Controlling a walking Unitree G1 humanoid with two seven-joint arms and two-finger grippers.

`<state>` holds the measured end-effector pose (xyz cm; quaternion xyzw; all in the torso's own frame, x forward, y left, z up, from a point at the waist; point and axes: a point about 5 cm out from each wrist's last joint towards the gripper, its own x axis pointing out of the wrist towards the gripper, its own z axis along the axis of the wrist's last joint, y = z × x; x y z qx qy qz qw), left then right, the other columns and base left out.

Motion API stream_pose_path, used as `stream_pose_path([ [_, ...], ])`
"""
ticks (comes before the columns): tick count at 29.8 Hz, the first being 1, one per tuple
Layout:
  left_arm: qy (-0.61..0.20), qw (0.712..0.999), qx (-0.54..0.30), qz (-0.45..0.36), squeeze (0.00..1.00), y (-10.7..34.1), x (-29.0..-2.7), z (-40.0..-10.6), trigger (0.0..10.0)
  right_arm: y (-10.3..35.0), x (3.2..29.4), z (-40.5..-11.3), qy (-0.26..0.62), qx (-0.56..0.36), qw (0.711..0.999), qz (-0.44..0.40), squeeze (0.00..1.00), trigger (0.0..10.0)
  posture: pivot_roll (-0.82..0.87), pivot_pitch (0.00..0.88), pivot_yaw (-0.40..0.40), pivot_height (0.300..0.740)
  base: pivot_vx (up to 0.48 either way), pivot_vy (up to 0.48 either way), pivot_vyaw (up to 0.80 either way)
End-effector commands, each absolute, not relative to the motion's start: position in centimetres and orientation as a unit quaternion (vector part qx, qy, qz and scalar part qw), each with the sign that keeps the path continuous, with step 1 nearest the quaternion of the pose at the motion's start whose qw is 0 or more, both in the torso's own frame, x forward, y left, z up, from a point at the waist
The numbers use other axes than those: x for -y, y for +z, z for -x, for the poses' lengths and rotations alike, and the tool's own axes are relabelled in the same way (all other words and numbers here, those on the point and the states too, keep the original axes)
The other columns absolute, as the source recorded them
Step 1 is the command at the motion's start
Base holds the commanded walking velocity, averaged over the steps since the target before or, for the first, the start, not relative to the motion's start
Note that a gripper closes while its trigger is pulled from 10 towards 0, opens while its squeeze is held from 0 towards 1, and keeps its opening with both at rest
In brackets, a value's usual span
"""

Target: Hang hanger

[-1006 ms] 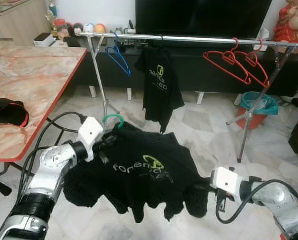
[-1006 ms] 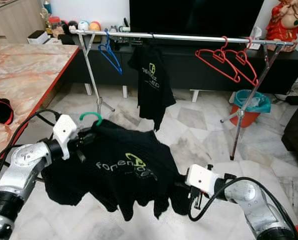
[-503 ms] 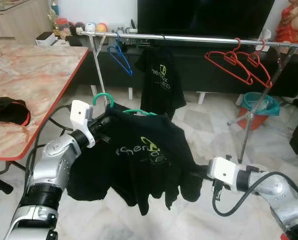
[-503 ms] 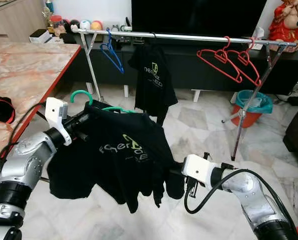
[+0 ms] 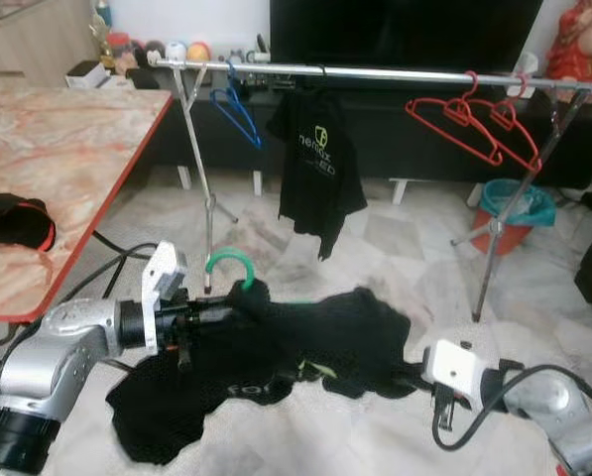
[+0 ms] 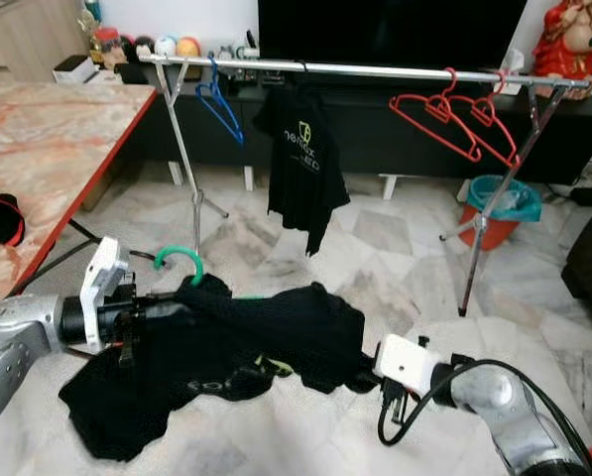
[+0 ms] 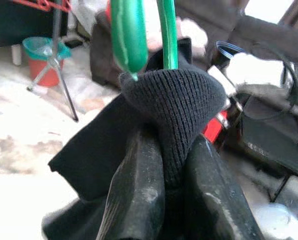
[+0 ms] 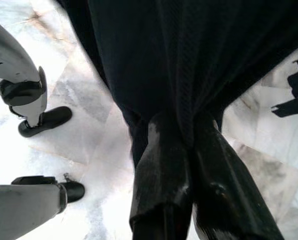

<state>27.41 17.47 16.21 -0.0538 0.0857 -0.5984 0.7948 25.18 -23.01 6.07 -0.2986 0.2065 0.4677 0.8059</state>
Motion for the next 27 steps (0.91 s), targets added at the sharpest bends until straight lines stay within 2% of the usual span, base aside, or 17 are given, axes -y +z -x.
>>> stream_pose_path([
  [1,-0.589,0.805,-0.016,0.072,0.0,19.2,-17.9,-28.1,10.0,5.7,23.5,-24.8,0.468,-0.226,0.8,0.3,0.0,0.0,0.02,0.007,-0.027,0.74,0.0,0.0,0.0],
  [6,-0.585,0.808,-0.015,0.074,0.0,19.9,-19.8,-27.8,10.0,5.8,23.9,-24.8,0.465,-0.229,0.799,0.303,0.0,0.0,0.02,0.008,-0.027,0.74,0.0,0.0,0.0],
  [11,-0.521,0.852,-0.009,0.047,0.0,20.4,-22.8,-28.5,10.0,6.1,24.7,-24.8,0.452,-0.232,0.805,0.307,0.0,0.0,0.01,0.008,-0.028,0.74,0.0,0.0,0.0],
  [16,-0.497,0.867,-0.019,0.031,0.0,20.6,-24.7,-28.1,10.0,6.3,25.8,-24.8,0.438,-0.238,0.809,0.311,0.0,0.0,0.02,0.01,-0.03,0.74,0.0,0.0,0.0],
  [20,-0.38,0.922,0.056,0.048,0.0,21.5,-25.9,-30.0,10.0,6.7,26.7,-25.1,0.414,-0.237,0.82,0.316,0.0,0.0,0.02,0.01,-0.031,0.74,0.0,0.0,0.0],
  [25,-0.403,0.908,0.072,0.085,0.0,21.3,-24.3,-30.0,10.0,6.3,25.6,-25.0,0.426,-0.23,0.819,0.307,0.0,0.0,0.02,0.006,-0.034,0.74,0.0,0.0,0.0],
  [27,-0.431,0.894,0.068,0.099,0.0,21.0,-23.0,-29.7,10.0,6.0,25.0,-25.0,0.428,-0.227,0.821,0.301,0.0,0.0,0.02,0.006,-0.033,0.74,0.0,0.0,0.0],
])
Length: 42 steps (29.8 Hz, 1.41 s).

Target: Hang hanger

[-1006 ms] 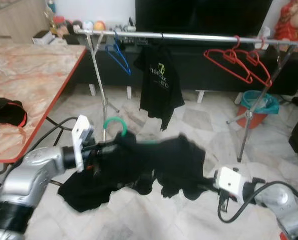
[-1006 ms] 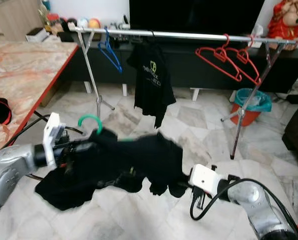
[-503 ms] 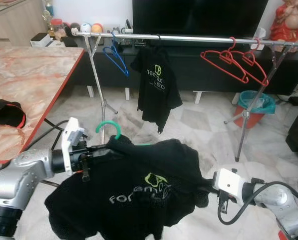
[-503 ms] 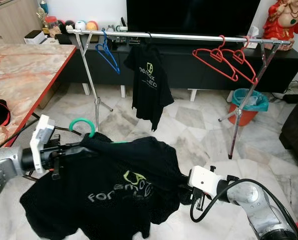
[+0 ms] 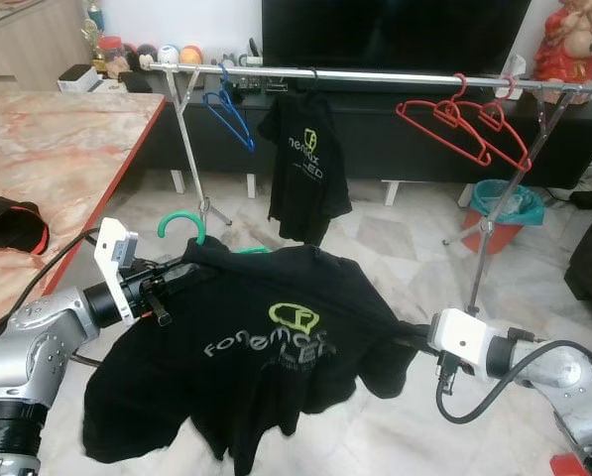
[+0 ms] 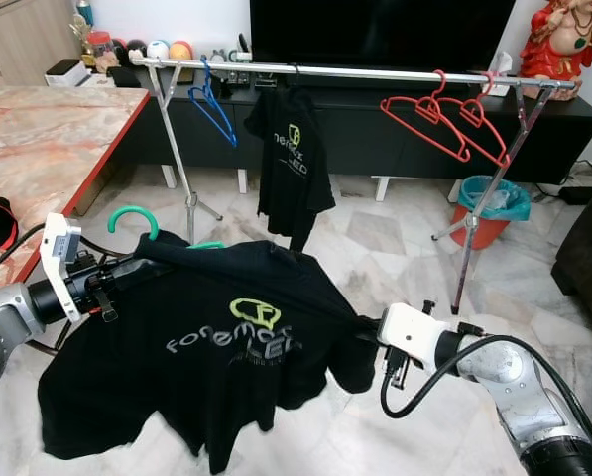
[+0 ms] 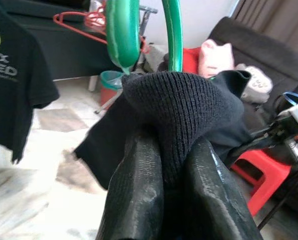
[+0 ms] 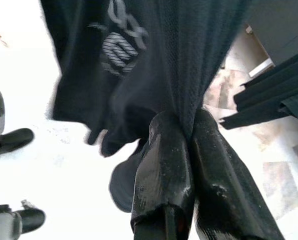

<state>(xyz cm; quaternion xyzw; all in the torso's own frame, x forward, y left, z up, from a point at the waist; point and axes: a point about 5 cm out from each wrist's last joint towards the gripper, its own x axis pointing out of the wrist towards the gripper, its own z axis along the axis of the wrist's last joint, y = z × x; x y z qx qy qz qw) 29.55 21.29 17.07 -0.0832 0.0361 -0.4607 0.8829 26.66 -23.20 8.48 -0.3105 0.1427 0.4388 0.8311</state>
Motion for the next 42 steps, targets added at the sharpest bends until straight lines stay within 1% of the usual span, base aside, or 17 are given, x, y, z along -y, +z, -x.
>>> stream_pose_path([
  [1,-0.448,0.887,0.06,0.094,0.0,20.7,-22.3,-29.5,10.0,5.8,24.6,-25.1,0.43,-0.225,0.822,0.299,0.0,0.0,0.02,0.004,-0.031,0.74,0.0,0.0,0.0],
  [2,-0.448,0.887,0.06,0.094,0.0,20.7,-22.3,-29.5,10.0,5.8,24.6,-25.1,0.43,-0.225,0.822,0.299,0.0,0.0,0.02,0.004,-0.031,0.74,0.0,0.0,0.0],
  [3,-0.46,0.881,0.055,0.093,0.0,20.4,-21.7,-29.3,10.0,5.7,24.2,-25.2,0.429,-0.222,0.823,0.298,0.0,10.0,0.02,0.002,-0.031,0.74,0.0,0.0,0.0],
  [6,-0.491,0.867,0.029,0.076,0.0,19.6,-20.4,-29.0,10.0,5.5,23.6,-25.5,0.427,-0.219,0.83,0.284,0.0,10.0,0.02,0.0,-0.03,0.74,0.0,0.0,0.0],
  [7,-0.495,0.865,0.024,0.072,0.0,19.5,-20.2,-29.0,10.0,5.5,23.5,-25.5,0.428,-0.219,0.831,0.281,0.61,10.0,0.02,0.0,-0.03,0.74,0.0,0.0,0.0],
  [8,-0.508,0.86,0.009,0.05,0.0,19.1,-19.8,-28.7,10.0,5.7,23.4,-25.5,0.433,-0.216,0.83,0.278,1.0,10.0,0.02,0.0,-0.028,0.74,0.0,0.0,0.0],
  [10,-0.514,0.857,0.0,0.036,0.0,18.8,-19.6,-28.6,10.0,5.8,23.4,-25.5,0.436,-0.214,0.83,0.273,1.0,10.0,0.02,0.0,-0.028,0.74,0.0,0.0,0.0],
  [12,-0.528,0.849,-0.023,-0.006,0.0,18.0,-19.0,-28.5,10.0,6.3,23.3,-25.7,0.441,-0.207,0.831,0.268,1.0,10.0,0.02,0.0,-0.026,0.74,0.0,0.0,0.0],
  [19,-0.536,0.843,-0.038,-0.037,0.0,17.1,-18.4,-28.5,10.0,6.8,23.3,-25.7,0.452,-0.203,0.824,0.274,1.0,10.0,0.02,0.0,-0.026,0.74,0.0,0.0,0.0],
  [22,-0.554,0.829,-0.056,-0.052,0.0,16.5,-18.3,-28.1,10.0,7.4,23.6,-26.1,0.442,-0.193,0.827,0.288,1.0,10.0,0.02,0.0,-0.027,0.74,0.0,0.0,0.0],
  [23,-0.562,0.822,-0.066,-0.061,0.0,16.3,-18.3,-27.9,10.0,7.9,23.9,-26.4,0.436,-0.188,0.83,0.293,0.96,10.0,0.02,0.001,-0.027,0.74,0.0,0.0,0.0],
  [24,-0.568,0.817,-0.073,-0.069,0.0,16.1,-18.3,-27.7,10.0,8.4,24.0,-26.6,0.432,-0.182,0.832,0.296,0.51,10.0,0.01,0.002,-0.027,0.74,0.0,0.0,0.0],
  [25,-0.576,0.81,-0.082,-0.078,0.0,15.9,-18.3,-27.6,10.0,8.9,24.2,-26.8,0.431,-0.176,0.833,0.298,0.0,10.0,0.01,0.0,-0.028,0.74,0.0,0.0,0.0],
  [27,-0.598,0.789,-0.104,-0.096,0.0,15.3,-18.2,-27.1,10.0,9.7,24.6,-27.1,0.435,-0.169,0.83,0.306,0.0,10.0,0.01,0.001,-0.028,0.74,0.0,0.0,0.0],
  [30,-0.608,0.779,-0.11,-0.104,0.0,15.1,-18.1,-26.9,10.0,9.8,24.8,-27.0,0.441,-0.173,0.825,0.309,0.0,10.0,0.01,0.003,-0.03,0.74,0.0,0.0,0.0],
  [37,-0.612,0.778,-0.103,-0.102,0.0,15.5,-17.9,-27.1,10.0,9.7,24.2,-26.5,0.473,-0.178,0.813,0.288,0.0,10.0,0.01,0.007,-0.032,0.74,0.0,0.0,0.0],
  [42,-0.616,0.775,-0.101,-0.105,0.0,15.7,-17.8,-27.2,10.0,9.2,23.3,-25.1,0.526,-0.196,0.792,0.239,0.0,10.0,0.02,0.009,-0.03,0.74,0.0,0.0,0.0],
])
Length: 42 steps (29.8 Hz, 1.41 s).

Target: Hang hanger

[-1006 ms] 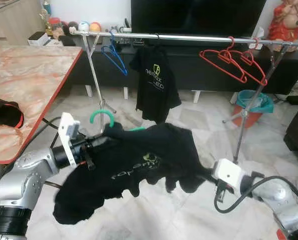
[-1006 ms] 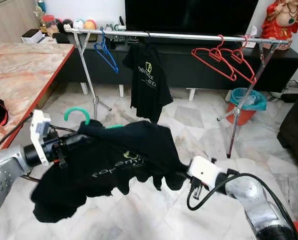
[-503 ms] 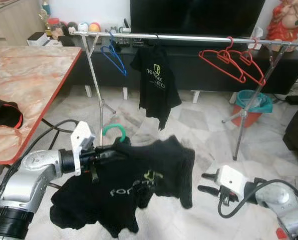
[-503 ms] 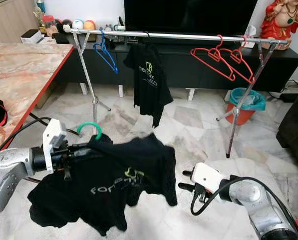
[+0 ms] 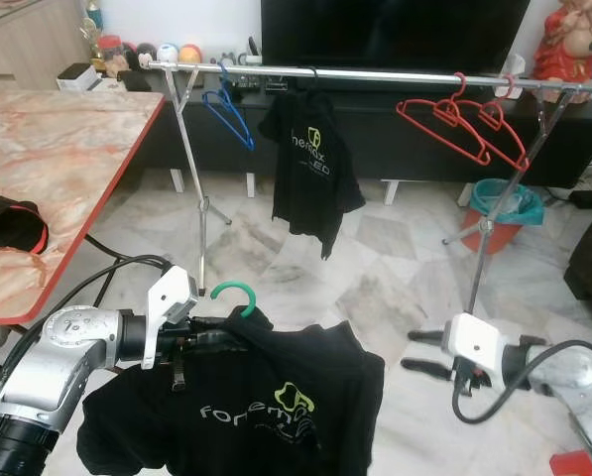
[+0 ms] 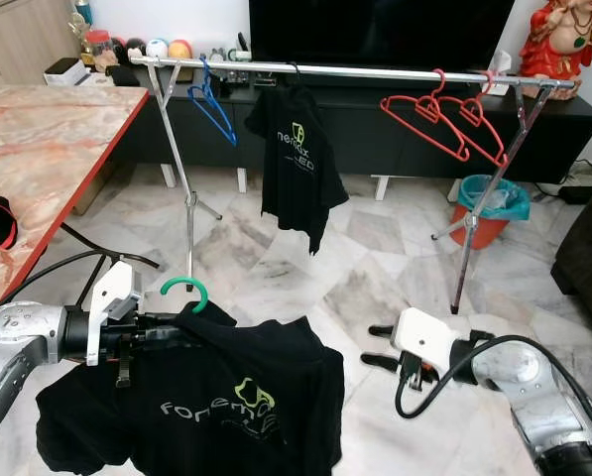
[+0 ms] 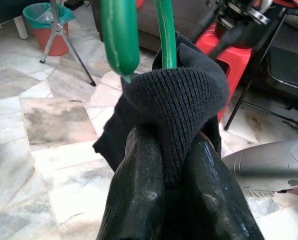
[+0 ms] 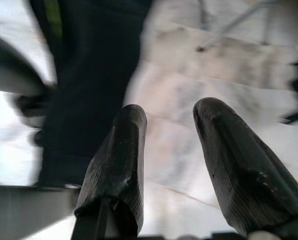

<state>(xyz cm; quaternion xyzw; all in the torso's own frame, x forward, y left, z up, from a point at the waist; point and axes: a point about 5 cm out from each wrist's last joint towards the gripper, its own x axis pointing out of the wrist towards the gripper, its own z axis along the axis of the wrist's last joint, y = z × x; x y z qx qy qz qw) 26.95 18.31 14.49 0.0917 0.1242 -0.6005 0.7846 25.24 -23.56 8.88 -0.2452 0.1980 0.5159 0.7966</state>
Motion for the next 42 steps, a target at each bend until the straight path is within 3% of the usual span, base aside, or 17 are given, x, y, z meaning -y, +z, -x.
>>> stream_pose_path([
  [1,-0.616,0.774,-0.101,-0.105,0.0,15.7,-17.8,-27.2,10.0,9.2,23.3,-25.1,0.526,-0.196,0.792,0.24,0.0,10.0,0.02,0.009,-0.03,0.74,0.0,0.0,0.0],
  [16,-0.632,0.762,-0.094,-0.106,0.0,16.0,-17.3,-27.2,10.0,9.0,23.2,-24.2,0.582,-0.222,0.755,0.203,0.0,10.0,0.02,0.008,-0.03,0.74,0.0,0.0,0.0],
  [22,-0.64,0.757,-0.087,-0.102,0.0,16.3,-16.8,-27.1,10.0,8.6,22.5,-24.9,0.572,-0.215,0.768,0.188,0.04,10.0,0.03,0.006,-0.031,0.74,0.0,0.0,0.0],
  [23,-0.64,0.757,-0.086,-0.102,0.0,16.3,-16.7,-27.1,10.0,8.6,22.4,-25.0,0.572,-0.215,0.77,0.185,1.0,10.0,0.03,0.006,-0.031,0.74,0.0,0.0,0.0],
  [34,-0.644,0.754,-0.083,-0.1,0.0,16.4,-16.5,-27.1,10.0,8.1,21.8,-25.2,0.573,-0.211,0.768,0.195,1.0,10.0,0.03,0.006,-0.03,0.74,0.0,0.0,0.0],
  [35,-0.646,0.753,-0.081,-0.099,0.0,16.5,-16.4,-27.1,10.0,8.0,21.8,-25.2,0.572,-0.211,0.768,0.196,0.0,10.0,0.03,0.005,-0.03,0.74,0.0,0.0,0.0],
  [41,-0.656,0.744,-0.078,-0.095,0.0,16.9,-16.2,-26.9,10.0,7.9,21.5,-25.4,0.571,-0.207,0.77,0.194,0.0,10.0,0.03,0.0,-0.03,0.74,0.0,0.0,0.0],
  [42,-0.657,0.744,-0.078,-0.095,0.0,16.9,-16.2,-26.9,10.0,7.9,21.5,-25.5,0.571,-0.207,0.771,0.194,0.0,6.4,0.03,0.0,-0.031,0.74,0.0,0.0,0.0],
])
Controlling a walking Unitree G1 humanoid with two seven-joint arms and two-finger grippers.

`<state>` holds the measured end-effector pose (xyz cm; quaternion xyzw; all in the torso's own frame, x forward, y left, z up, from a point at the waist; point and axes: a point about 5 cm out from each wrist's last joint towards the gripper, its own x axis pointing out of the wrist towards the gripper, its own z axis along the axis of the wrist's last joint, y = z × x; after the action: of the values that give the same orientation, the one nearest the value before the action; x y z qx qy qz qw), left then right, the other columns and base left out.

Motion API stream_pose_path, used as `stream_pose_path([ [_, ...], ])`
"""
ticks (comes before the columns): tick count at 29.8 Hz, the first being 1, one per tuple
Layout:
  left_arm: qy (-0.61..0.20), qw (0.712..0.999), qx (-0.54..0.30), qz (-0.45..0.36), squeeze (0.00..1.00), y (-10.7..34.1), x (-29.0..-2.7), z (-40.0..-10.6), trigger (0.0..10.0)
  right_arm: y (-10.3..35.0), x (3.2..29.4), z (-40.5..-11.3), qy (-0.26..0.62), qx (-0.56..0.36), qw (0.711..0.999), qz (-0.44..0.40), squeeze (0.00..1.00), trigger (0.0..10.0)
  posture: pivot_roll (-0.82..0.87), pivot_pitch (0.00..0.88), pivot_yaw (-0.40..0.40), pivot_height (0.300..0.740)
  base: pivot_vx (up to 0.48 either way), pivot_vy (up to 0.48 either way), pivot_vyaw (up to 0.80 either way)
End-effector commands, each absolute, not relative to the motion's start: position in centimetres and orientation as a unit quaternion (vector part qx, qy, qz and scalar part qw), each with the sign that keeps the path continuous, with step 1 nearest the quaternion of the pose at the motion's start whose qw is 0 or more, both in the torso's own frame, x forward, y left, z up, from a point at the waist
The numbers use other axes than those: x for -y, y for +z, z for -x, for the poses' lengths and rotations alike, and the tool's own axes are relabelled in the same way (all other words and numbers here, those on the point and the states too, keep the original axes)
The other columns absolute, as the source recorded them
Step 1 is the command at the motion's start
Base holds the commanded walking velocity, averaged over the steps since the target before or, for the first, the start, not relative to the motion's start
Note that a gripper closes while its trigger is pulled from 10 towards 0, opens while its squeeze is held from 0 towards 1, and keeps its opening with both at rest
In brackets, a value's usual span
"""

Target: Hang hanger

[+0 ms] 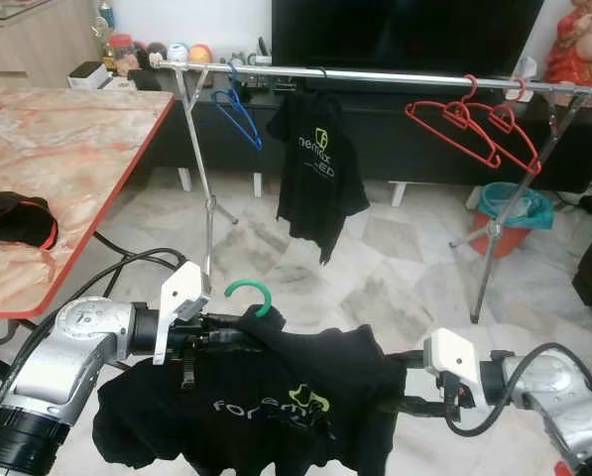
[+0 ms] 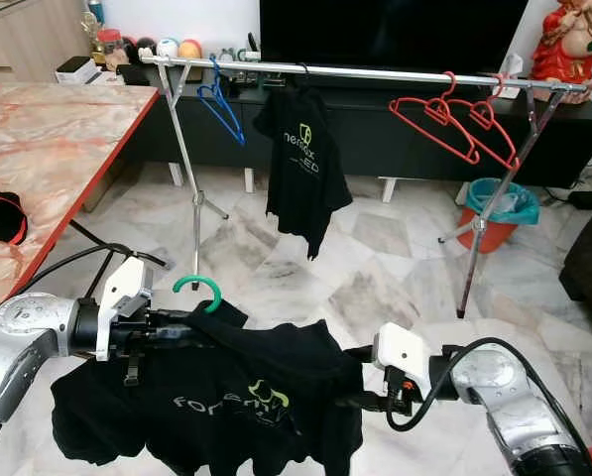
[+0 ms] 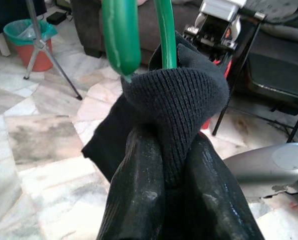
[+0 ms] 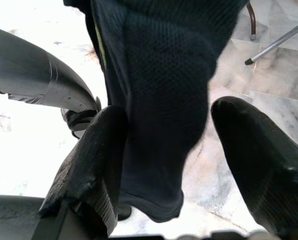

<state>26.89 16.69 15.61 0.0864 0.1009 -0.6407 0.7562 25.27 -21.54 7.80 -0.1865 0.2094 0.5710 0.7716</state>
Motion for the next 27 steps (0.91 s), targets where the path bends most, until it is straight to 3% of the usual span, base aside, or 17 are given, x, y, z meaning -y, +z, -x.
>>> stream_pose_path([
  [1,-0.657,0.744,-0.078,-0.096,0.0,16.87,-16.2,-26.86,10.0,7.9,21.55,-25.5,0.57,-0.206,0.771,0.194,0.0,6.4,0.03,0.0,-0.031,0.74,0.0,0.0,0.0],
  [2,-0.656,0.745,-0.077,-0.095,0.0,16.88,-16.2,-26.87,10.0,7.89,21.57,-25.58,0.567,-0.206,0.773,0.194,0.0,0.0,0.03,0.0,-0.031,0.74,0.0,0.0,0.0],
  [27,-0.652,0.745,-0.098,-0.105,0.0,16.32,-16.86,-26.76,10.0,7.92,21.71,-25.8,0.564,-0.204,0.775,0.197,0.0,0.0,0.03,0.003,-0.031,0.74,0.0,0.0,0.0],
])
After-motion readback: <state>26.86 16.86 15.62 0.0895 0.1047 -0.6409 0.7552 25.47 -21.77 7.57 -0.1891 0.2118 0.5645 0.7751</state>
